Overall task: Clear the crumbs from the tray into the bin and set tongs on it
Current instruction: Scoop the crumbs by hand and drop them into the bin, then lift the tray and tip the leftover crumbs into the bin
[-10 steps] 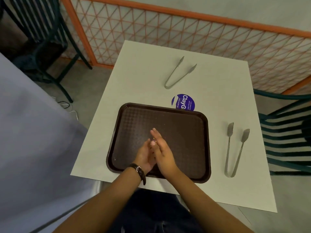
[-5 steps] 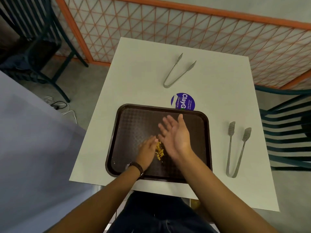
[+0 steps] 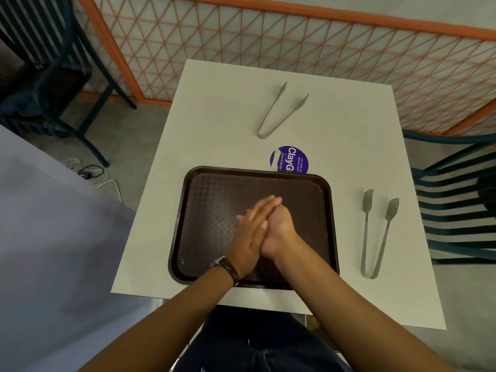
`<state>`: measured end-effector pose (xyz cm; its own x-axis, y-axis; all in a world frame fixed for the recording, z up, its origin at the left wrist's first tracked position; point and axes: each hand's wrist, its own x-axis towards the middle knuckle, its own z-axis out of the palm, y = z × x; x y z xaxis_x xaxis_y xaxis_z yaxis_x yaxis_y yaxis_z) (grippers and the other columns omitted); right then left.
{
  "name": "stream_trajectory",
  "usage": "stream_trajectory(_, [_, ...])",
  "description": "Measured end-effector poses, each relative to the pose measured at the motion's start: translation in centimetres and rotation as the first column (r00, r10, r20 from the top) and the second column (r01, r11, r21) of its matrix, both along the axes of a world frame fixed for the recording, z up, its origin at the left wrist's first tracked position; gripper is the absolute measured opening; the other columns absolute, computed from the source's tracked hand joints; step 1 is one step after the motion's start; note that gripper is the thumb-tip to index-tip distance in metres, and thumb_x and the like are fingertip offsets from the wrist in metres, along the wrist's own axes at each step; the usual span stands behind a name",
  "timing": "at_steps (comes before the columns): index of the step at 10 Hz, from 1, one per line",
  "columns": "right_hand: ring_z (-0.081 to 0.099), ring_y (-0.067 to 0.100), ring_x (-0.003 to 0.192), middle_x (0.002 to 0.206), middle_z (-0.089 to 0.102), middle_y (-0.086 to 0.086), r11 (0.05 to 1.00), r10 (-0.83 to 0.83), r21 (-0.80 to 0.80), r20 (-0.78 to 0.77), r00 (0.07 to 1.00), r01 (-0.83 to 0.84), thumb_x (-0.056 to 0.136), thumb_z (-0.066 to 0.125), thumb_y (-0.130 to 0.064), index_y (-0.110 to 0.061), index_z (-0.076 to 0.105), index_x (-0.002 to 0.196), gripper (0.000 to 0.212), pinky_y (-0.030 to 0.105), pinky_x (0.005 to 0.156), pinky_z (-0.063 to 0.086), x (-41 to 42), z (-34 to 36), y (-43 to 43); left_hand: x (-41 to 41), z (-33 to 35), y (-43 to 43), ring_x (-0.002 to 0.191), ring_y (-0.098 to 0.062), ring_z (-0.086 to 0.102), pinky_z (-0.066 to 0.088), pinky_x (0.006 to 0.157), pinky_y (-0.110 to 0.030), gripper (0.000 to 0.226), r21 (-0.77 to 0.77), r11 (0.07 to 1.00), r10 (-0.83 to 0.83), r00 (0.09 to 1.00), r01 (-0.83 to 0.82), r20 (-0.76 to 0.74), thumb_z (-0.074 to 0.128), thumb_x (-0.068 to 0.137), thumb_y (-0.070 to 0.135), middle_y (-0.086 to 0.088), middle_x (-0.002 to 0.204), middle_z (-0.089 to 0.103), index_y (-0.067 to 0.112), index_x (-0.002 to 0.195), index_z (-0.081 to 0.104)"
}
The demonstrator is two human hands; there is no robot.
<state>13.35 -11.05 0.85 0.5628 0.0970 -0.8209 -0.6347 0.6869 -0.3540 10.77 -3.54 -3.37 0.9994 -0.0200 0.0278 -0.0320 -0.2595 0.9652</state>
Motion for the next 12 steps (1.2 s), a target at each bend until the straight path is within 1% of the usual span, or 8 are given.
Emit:
stream_trajectory(1, [0.059,0.031,0.103,0.133,0.050,0.022,0.984,0.020,0.180,-0.066,0.998,-0.008,0.091,0.034,-0.060,0.004,0.039,0.133,0.077,0.041,0.086,0.048,0.6,1.8,-1.1,0.1,-3.1,1.9,0.134,-0.002,0.029,0.007,0.117,-0.039,0.056,0.341,0.865,-0.353,0.929,0.369,-0.110,0.006,0.090,0.058,0.010,0.140,0.042,0.040,0.138,0.029])
stream_trajectory(2, [0.054,0.023,0.106,0.129,0.053,0.012,0.995,0.049,-0.089,0.117,0.992,-0.039,0.096,0.044,-0.037,-0.007,0.050,0.128,0.044,0.034,0.085,0.043,-0.3,1.1,-1.4,1.8,-3.6,3.3,0.127,-0.014,0.041,0.013,0.112,-0.041,0.049,0.522,0.814,-0.184,0.965,0.256,-0.186,0.022,0.092,0.050,0.005,0.133,0.050,0.032,0.128,0.050])
stream_trajectory(3, [0.061,0.015,0.103,0.114,0.066,0.003,0.837,0.308,-0.532,0.264,0.914,-0.129,0.094,0.051,-0.020,-0.021,0.064,0.106,0.018,0.029,0.089,0.047,-2.3,-0.8,-1.0,3.6,-3.7,5.0,0.098,-0.011,0.053,0.039,0.102,-0.031,0.033,0.473,0.855,-0.119,0.967,0.214,-0.223,0.049,0.092,0.015,-0.003,0.129,0.044,0.019,0.124,0.055])
stream_trajectory(4, [0.062,0.015,0.067,0.082,0.069,0.005,0.775,0.396,-0.565,0.084,0.914,-0.283,0.095,0.052,-0.024,-0.014,0.065,0.092,0.017,0.024,0.060,0.048,-5.1,-2.9,-1.5,5.1,-3.1,7.0,0.073,-0.005,0.049,0.046,0.082,-0.020,0.034,0.453,0.872,-0.078,0.966,0.187,-0.248,0.050,0.088,0.005,-0.004,0.123,0.043,0.014,0.120,0.057])
stream_trajectory(6, [0.066,0.026,0.080,0.094,0.069,0.010,0.795,0.547,-0.078,-0.337,0.767,-0.601,0.096,0.036,-0.047,-0.008,0.059,0.103,0.046,0.033,0.066,0.051,-11.1,-7.7,-3.4,5.5,-3.2,8.5,0.081,-0.011,0.052,0.041,0.085,-0.022,0.029,0.445,0.870,-0.087,0.955,0.211,-0.283,0.049,0.089,0.007,-0.004,0.119,0.048,0.019,0.113,0.063])
stream_trajectory(7, [0.066,0.030,0.090,0.104,0.067,0.017,0.936,0.343,0.048,-0.347,0.873,-0.348,0.095,0.042,-0.045,-0.004,0.055,0.112,0.046,0.041,0.070,0.054,-13.4,-10.0,-3.3,4.6,-3.8,8.5,0.090,-0.011,0.053,0.042,0.090,-0.024,0.028,0.405,0.891,-0.101,0.959,0.206,-0.265,0.050,0.090,0.008,-0.001,0.116,0.048,0.021,0.110,0.064])
stream_trajectory(10, [0.070,0.026,0.073,0.090,0.068,0.017,0.948,0.096,-0.262,-0.302,0.949,-0.179,0.100,0.037,-0.023,-0.009,0.054,0.094,0.023,0.035,0.059,0.058,-16.2,-10.9,-2.8,1.1,-3.9,6.7,0.097,-0.007,0.052,0.036,0.087,-0.010,0.029,0.342,0.924,-0.094,0.970,0.169,-0.224,0.049,0.090,0.005,0.003,0.111,0.050,0.021,0.108,0.065])
stream_trajectory(12, [0.068,0.030,0.092,0.105,0.067,0.012,0.905,0.091,-0.371,-0.305,0.948,-0.207,0.098,0.041,-0.025,-0.015,0.055,0.104,0.018,0.044,0.084,0.055,-24.0,-11.6,-6.9,-4.4,-5.1,7.3,0.129,-0.028,0.039,0.026,0.112,-0.046,0.037,0.632,0.770,0.017,0.988,0.084,-0.152,0.055,0.087,0.015,-0.011,0.141,0.042,0.020,0.124,0.056])
